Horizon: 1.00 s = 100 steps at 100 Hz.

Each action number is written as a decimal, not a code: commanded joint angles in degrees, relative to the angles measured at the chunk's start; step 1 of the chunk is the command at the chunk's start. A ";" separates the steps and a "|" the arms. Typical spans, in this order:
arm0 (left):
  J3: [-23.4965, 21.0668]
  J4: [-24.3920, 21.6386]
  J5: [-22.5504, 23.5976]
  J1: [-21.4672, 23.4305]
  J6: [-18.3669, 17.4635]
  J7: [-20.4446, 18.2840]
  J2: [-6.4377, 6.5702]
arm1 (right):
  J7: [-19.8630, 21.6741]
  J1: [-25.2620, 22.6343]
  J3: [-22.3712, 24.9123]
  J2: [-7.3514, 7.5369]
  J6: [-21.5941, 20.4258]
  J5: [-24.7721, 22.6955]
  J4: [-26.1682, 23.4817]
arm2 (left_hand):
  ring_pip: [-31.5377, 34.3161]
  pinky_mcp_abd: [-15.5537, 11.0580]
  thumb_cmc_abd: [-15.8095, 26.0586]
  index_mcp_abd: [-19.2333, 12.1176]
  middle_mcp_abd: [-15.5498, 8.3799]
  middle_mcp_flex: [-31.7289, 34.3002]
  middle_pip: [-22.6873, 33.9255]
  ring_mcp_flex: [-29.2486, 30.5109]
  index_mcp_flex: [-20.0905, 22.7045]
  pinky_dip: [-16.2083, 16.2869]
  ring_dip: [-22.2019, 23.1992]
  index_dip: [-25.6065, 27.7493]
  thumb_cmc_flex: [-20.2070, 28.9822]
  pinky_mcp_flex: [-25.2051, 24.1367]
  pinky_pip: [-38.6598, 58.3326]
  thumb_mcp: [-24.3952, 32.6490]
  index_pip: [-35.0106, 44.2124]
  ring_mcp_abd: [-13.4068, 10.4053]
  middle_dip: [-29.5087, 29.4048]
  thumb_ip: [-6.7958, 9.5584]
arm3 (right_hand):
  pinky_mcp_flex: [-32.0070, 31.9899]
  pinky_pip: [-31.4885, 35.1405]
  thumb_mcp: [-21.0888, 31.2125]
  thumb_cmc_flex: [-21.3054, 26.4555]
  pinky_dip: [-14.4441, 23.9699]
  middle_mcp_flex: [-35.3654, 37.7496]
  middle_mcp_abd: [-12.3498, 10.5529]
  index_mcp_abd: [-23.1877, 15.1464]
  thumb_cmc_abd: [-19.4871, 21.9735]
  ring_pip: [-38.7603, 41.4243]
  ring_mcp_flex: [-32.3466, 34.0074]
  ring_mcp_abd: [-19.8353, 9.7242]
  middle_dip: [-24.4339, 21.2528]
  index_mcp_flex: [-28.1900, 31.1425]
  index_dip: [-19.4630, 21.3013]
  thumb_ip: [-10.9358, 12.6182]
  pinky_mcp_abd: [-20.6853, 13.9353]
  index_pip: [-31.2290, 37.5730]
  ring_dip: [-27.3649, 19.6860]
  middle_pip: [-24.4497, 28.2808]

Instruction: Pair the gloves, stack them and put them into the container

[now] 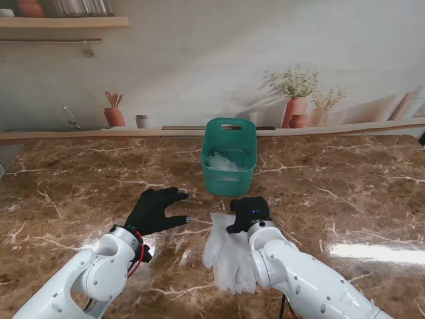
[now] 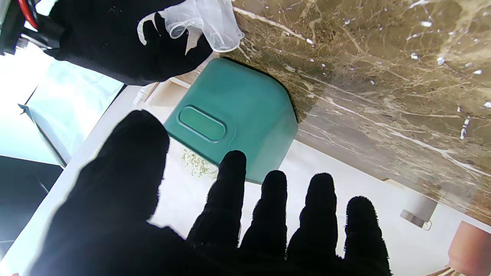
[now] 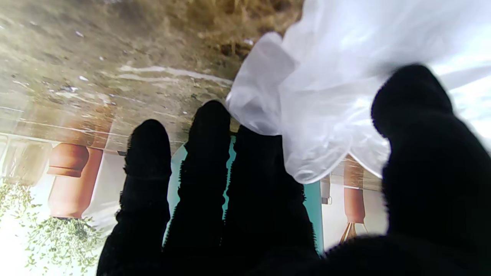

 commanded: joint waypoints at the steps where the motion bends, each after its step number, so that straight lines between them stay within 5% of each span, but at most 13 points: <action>1: -0.08 0.20 0.13 0.41 -0.39 1.09 -0.15 | -1.19 -1.26 -0.28 -0.50 -0.14 0.66 1.87 | -1.66 0.06 2.18 -1.81 -2.01 1.09 -1.29 -0.67 1.00 1.05 -0.83 0.83 0.59 -0.83 -2.29 -1.81 0.92 -3.06 -0.86 1.25 | -2.56 0.20 -2.87 7.89 2.18 -0.23 -2.00 -9.02 -2.95 1.00 -4.26 -0.84 4.00 7.67 5.11 -1.93 0.35 12.83 1.84 1.00; 2: -0.09 0.22 0.13 0.42 -0.41 1.18 -0.17 | -1.66 -1.32 -0.24 -0.57 -0.23 0.74 2.02 | -1.67 0.06 2.19 -1.82 -1.66 1.07 -1.32 -0.66 1.09 1.09 -0.84 0.87 0.62 -0.83 -2.31 -1.82 0.98 -3.11 -0.87 1.25 | -2.98 -0.05 -2.93 8.52 2.23 -0.68 -1.96 -9.87 -3.47 0.72 -4.96 -0.79 4.15 7.78 5.58 -2.20 0.27 14.10 1.82 0.75; 4: -0.13 0.23 0.12 0.44 -0.46 1.32 -0.19 | -2.57 -1.44 -0.15 -0.73 -0.37 0.92 2.31 | -1.69 0.04 2.19 -1.97 -2.15 1.21 -1.30 -0.66 1.22 1.13 -0.86 0.93 0.62 -0.84 -2.34 -1.87 1.07 -3.16 -0.87 1.24 | -4.22 -1.05 8.05 5.94 2.47 -2.49 -1.69 -11.57 -9.24 -0.69 -7.35 -0.67 4.02 8.42 6.45 -5.83 -0.16 16.96 1.40 -0.86; 5: -0.16 0.23 0.12 0.46 -0.48 1.37 -0.20 | -3.06 -1.52 -0.09 -0.81 -0.44 1.00 2.46 | -1.69 0.03 2.21 -2.06 -2.47 1.30 -1.27 -0.62 1.27 1.15 -0.87 0.96 0.63 -0.84 -2.36 -1.88 1.10 -3.18 -0.86 1.24 | -4.22 -1.05 8.05 5.94 2.47 -2.49 -1.69 -11.57 -9.24 -0.69 -7.35 -0.67 4.02 8.42 6.45 -5.83 -0.16 16.96 1.40 -0.86; 6: -0.18 0.22 0.11 0.48 -0.50 1.41 -0.21 | -3.62 -1.59 -0.02 -0.90 -0.56 1.10 2.63 | -1.69 0.03 2.21 -2.10 -2.65 1.36 -1.26 -0.59 1.38 1.17 -0.87 0.99 0.65 -0.84 -2.37 -1.90 1.17 -3.13 -0.85 1.24 | -5.32 -2.04 18.42 3.19 2.53 -4.91 -1.07 -12.86 -14.49 -2.60 -9.78 -0.43 2.80 9.74 6.80 -9.71 -0.54 19.72 0.49 -3.34; 7: -0.20 0.21 0.11 0.49 -0.51 1.45 -0.21 | -4.20 -1.67 0.07 -0.99 -0.77 1.19 2.82 | -1.69 0.03 2.27 -2.13 -2.81 1.32 -1.28 -0.59 1.45 1.18 -0.87 1.02 0.63 -0.84 -2.39 -1.92 1.21 -3.11 -0.86 1.24 | -5.32 -2.04 18.42 3.19 2.53 -4.91 -1.07 -12.86 -14.49 -2.60 -9.78 -0.43 2.80 9.74 6.80 -9.71 -0.54 19.72 0.49 -3.34; 9: -0.26 0.20 0.12 0.53 -0.53 1.51 -0.22 | -5.20 -1.79 0.25 -1.11 -1.39 1.32 3.17 | -1.71 0.07 2.29 -2.30 -2.94 1.41 -1.26 -0.59 1.67 1.21 -0.89 1.10 0.65 -0.84 -2.43 -1.95 1.35 -3.12 -0.85 1.24 | -6.92 -3.49 27.29 1.45 2.46 -9.24 0.31 -15.39 -18.26 -7.59 -14.22 -0.10 -1.71 11.23 6.26 -13.42 -1.44 23.90 -2.70 -9.16; 17: -0.51 0.16 0.15 0.68 -0.63 1.67 -0.25 | -7.86 -2.49 1.27 -1.38 -3.40 1.27 3.58 | -1.85 0.18 2.76 -3.11 -3.04 1.68 -1.22 -0.80 2.83 1.27 -0.96 1.56 0.69 -0.87 -2.63 -2.13 2.16 -3.21 -0.82 1.23 | -6.75 -4.89 31.11 1.59 2.08 -11.96 2.79 -17.73 -18.82 -18.52 -15.60 1.07 -14.46 12.97 10.09 -14.74 -1.22 24.49 -12.24 -19.74; 29: -0.90 0.28 -0.14 0.85 -0.89 1.88 -0.31 | -10.64 -4.27 4.30 -2.06 -6.44 3.62 2.97 | -1.70 0.31 3.02 -3.43 -3.19 2.11 -1.19 -0.35 3.31 1.36 -0.94 2.04 1.00 -0.85 -2.86 -2.34 2.75 -3.29 -0.80 1.25 | 3.34 -2.05 31.70 4.72 0.03 -0.44 4.13 -17.09 -17.69 -22.59 2.86 2.89 -26.70 12.27 13.14 -13.45 1.12 23.94 -18.00 -23.86; 51: -1.33 0.52 -0.06 0.88 -1.52 1.99 -0.29 | -18.37 -5.31 8.74 -4.04 -10.22 7.81 4.13 | -1.72 0.45 3.29 -3.68 -2.71 2.33 -1.25 -0.11 3.29 1.40 -0.94 2.43 1.12 -1.01 -3.43 -2.86 2.94 -3.53 -0.80 1.29 | 12.14 6.85 30.67 6.25 -1.51 14.37 1.30 -14.56 -16.72 -14.51 15.96 1.15 -17.90 12.02 9.52 -12.65 0.36 25.38 -12.53 -19.66; 80: -1.65 1.26 -0.02 0.54 -2.00 2.63 -0.39 | -24.85 -5.15 13.80 -5.23 -15.75 10.52 6.26 | -1.81 0.41 3.65 -3.66 -2.56 2.50 -1.24 0.02 3.24 1.63 -0.91 2.69 1.46 -1.02 -4.08 -3.41 2.94 -3.92 -0.78 1.39 | 11.90 9.22 29.84 6.87 -1.53 15.52 0.25 -15.27 -15.97 -8.99 16.31 -0.30 -13.76 11.86 8.96 -12.23 -1.21 26.18 -8.60 -15.81; 100: -1.80 1.87 -0.02 0.57 -2.50 3.59 -0.54 | -26.90 -8.32 18.05 -4.52 -24.46 9.99 4.70 | -1.88 0.37 3.78 -3.78 -2.67 2.65 -1.31 0.16 3.23 1.75 -0.90 2.75 1.64 -1.15 -4.63 -3.73 2.86 -4.18 -0.81 1.43 | 11.72 9.43 30.45 7.72 -1.46 16.02 0.31 -15.73 -17.30 -7.42 16.02 0.04 -13.11 12.69 8.90 -12.11 -0.98 26.28 -7.61 -15.20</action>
